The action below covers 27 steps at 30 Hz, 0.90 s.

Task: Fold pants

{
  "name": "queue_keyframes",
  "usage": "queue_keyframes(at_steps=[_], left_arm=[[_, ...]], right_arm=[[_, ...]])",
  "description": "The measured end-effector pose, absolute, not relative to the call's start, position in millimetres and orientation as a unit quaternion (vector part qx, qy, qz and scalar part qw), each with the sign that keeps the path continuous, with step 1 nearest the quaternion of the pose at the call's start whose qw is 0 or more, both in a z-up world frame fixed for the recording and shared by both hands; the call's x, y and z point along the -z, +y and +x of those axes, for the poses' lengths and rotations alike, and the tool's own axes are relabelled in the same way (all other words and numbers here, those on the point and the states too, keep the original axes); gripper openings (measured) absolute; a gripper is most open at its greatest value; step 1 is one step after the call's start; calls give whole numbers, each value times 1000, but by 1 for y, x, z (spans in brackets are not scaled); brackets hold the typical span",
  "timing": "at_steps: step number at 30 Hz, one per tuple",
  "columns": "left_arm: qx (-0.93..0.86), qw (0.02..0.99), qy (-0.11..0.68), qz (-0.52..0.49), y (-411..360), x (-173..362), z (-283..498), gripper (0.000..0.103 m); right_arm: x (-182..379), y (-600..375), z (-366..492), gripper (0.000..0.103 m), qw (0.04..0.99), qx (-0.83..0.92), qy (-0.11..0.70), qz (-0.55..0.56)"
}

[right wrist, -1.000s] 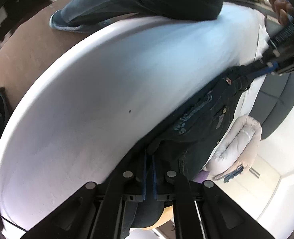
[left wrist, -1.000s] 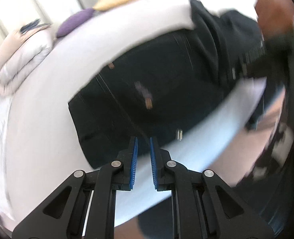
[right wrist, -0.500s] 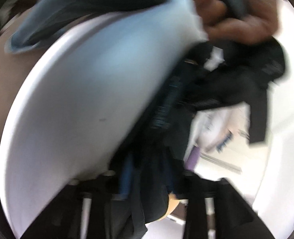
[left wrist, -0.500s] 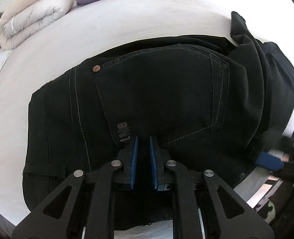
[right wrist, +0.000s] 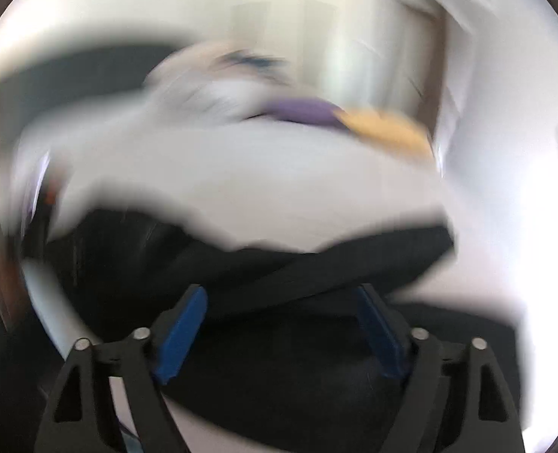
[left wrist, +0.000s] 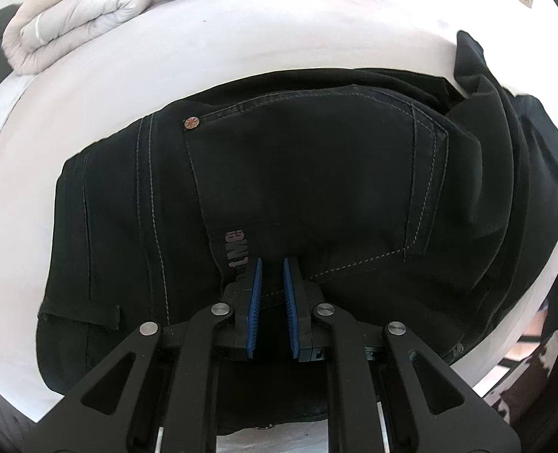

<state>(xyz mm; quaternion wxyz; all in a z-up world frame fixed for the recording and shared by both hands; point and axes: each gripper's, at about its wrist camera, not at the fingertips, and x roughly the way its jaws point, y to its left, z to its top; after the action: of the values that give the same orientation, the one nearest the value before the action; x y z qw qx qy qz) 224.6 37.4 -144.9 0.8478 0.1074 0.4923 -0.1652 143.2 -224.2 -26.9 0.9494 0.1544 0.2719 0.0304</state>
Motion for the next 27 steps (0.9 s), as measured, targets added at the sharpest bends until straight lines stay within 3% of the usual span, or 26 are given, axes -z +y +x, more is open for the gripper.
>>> queue_keyframes(at_steps=[1, 3, 7, 15, 27], left_arm=[[165, 849, 492, 104, 40, 145, 224, 11], [164, 849, 494, 94, 46, 146, 223, 11], [171, 849, 497, 55, 65, 148, 224, 11], [169, 845, 504, 51, 77, 149, 226, 11], [163, 844, 508, 52, 70, 147, 225, 11]], right_arm=[[28, -258, 151, 67, 937, -25, 265, 228], [37, -322, 168, 65, 902, 0, 253, 349], [68, -378, 206, 55, 846, 3, 281, 453], [118, -404, 242, 55, 783, 15, 271, 559], [130, -415, 265, 52, 763, 17, 292, 576]])
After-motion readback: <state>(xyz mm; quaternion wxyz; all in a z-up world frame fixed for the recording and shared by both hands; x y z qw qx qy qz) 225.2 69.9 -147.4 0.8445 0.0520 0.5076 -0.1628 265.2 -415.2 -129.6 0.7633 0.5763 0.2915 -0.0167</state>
